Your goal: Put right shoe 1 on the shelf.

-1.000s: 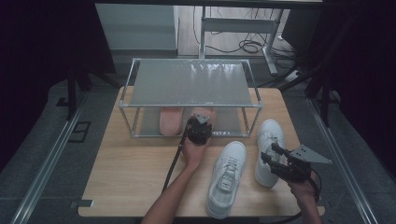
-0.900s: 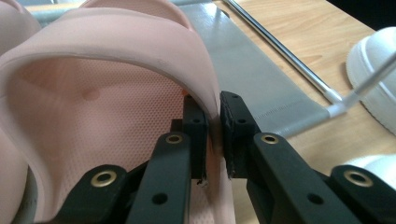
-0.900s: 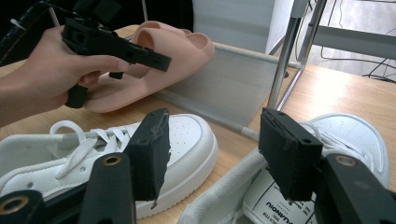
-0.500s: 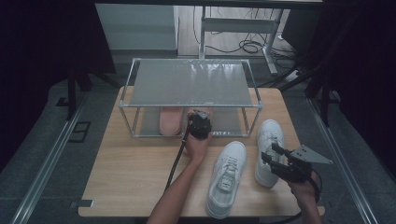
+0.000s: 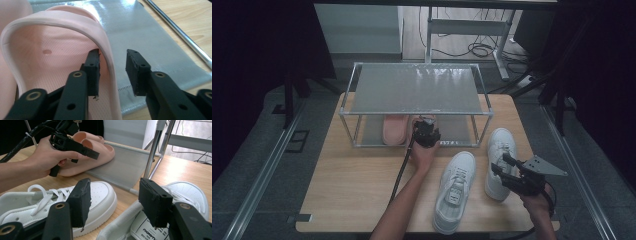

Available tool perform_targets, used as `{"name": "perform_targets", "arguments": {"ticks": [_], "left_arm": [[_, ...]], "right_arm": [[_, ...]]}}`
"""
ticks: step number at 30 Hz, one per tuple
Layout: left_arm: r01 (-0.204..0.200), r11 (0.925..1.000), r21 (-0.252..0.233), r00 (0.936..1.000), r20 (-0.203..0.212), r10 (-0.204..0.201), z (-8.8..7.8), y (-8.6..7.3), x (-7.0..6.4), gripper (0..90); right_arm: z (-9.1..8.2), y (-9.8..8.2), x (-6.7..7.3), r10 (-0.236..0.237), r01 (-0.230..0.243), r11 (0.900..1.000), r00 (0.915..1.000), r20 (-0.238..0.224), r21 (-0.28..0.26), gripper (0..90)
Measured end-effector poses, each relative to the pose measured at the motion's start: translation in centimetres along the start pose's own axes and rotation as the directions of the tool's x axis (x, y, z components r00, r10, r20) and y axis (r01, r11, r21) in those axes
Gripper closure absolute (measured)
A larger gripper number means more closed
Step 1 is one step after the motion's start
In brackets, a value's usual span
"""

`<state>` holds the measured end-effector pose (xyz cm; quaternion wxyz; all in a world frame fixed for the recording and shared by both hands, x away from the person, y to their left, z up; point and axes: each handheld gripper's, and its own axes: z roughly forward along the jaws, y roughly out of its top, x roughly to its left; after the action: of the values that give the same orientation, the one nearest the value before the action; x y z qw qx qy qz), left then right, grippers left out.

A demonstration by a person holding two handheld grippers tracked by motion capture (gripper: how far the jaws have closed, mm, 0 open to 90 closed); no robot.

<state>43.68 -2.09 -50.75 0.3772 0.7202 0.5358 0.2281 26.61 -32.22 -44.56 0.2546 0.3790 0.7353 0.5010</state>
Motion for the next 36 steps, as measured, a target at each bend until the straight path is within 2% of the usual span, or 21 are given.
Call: {"name": "perform_targets", "arguments": {"ticks": [1, 2, 3, 6, 8, 10, 13, 16, 20, 24, 27, 29, 31, 36], "left_arm": [[-0.002, 1.0, 0.003, 0.9996, 0.027, 0.002, -0.4, -0.2, 0.1, 62.0], [-0.002, 1.0, 0.003, 0.9996, 0.027, 0.002, -0.4, -0.2, 0.1, 61.3], [0.015, 0.9999, 0.004, 0.9989, 0.045, -0.015, -0.6, -0.3, 0.1, 61.3], [0.001, 1.0, -0.002, 0.9979, 0.064, -0.001, -1.6, -0.7, 0.3, 60.2], [-0.006, 0.9999, -0.012, 0.9944, 0.106, 0.007, -2.5, -1.0, 0.4, 59.4], [-0.026, 0.9996, -0.014, 0.9925, 0.119, 0.028, -3.3, -1.2, 0.5, 58.9], [-0.03, 0.9992, -0.025, 0.9876, 0.153, 0.034, -4.7, -1.6, 1.1, 59.7], [-0.038, 0.9989, -0.029, 0.9856, 0.164, 0.042, -5.5, -1.8, 1.4, 64.9], [-0.061, 0.9976, -0.032, 0.9784, 0.196, 0.066, -6.7, -2.4, 2.0, 72.3], [-0.071, 0.997, -0.031, 0.9715, 0.224, 0.077, -7.9, -3.3, 2.9, 80.6], [-0.09, 0.9954, -0.033, 0.9698, 0.225, 0.095, -8.5, -4.0, 3.3, 84.3], [-0.103, 0.9941, -0.033, 0.9647, 0.24, 0.108, -9.1, -4.7, 3.6, 87.5], [-0.106, 0.9938, -0.033, 0.9637, 0.243, 0.111, -9.3, -5.0, 3.7, 89.1], [-0.131, 0.9911, -0.024, 0.9542, 0.268, 0.133, -10.2, -6.2, 3.9, 90.0]], "right_arm": [[0.0, 0.0, 0.0, -0.002, 0.002, 1.0, 1.0, 0.0, 0.002, 43.5], [0.0, 0.0, 0.0, -0.002, 0.002, 1.0, 1.0, 0.0, 0.002, 43.5], [0.0, 0.0, 0.1, -0.002, 0.002, 1.0, 1.0, 0.0, 0.001, 43.6], [0.1, 0.0, 0.0, -0.004, 0.004, 1.0, 1.0, 0.002, 0.001, 43.5], [0.1, 0.0, 0.1, -0.003, 0.003, 1.0, 1.0, 0.001, 0.005, 43.5], [0.2, -0.1, 0.1, -0.005, 0.005, 1.0, 1.0, 0.0, 0.005, 43.5], [0.3, 0.0, 0.2, -0.007, 0.007, 1.0, 1.0, -0.001, 0.008, 43.5], [0.3, 0.0, 0.3, -0.009, 0.009, 1.0, 1.0, -0.002, 0.011, 43.5], [0.3, 0.0, 0.4, -0.01, 0.01, 1.0, 0.9999, -0.005, 0.01, 43.4], [0.3, 0.0, 0.4, -0.011, 0.011, 1.0, 0.9999, -0.003, 0.007, 43.5], [0.3, 0.0, 0.3, -0.011, 0.011, 1.0, 0.9999, -0.003, 0.008, 43.4], [0.3, 0.0, 0.4, -0.011, 0.011, 1.0, 0.9999, -0.003, 0.011, 43.4], [0.4, 0.0, 0.4, -0.013, 0.013, 1.0, 0.9999, -0.003, 0.011, 43.4], [0.4, 0.0, 0.5, -0.012, 0.012, 1.0, 0.9999, -0.003, 0.013, 43.4]]}}
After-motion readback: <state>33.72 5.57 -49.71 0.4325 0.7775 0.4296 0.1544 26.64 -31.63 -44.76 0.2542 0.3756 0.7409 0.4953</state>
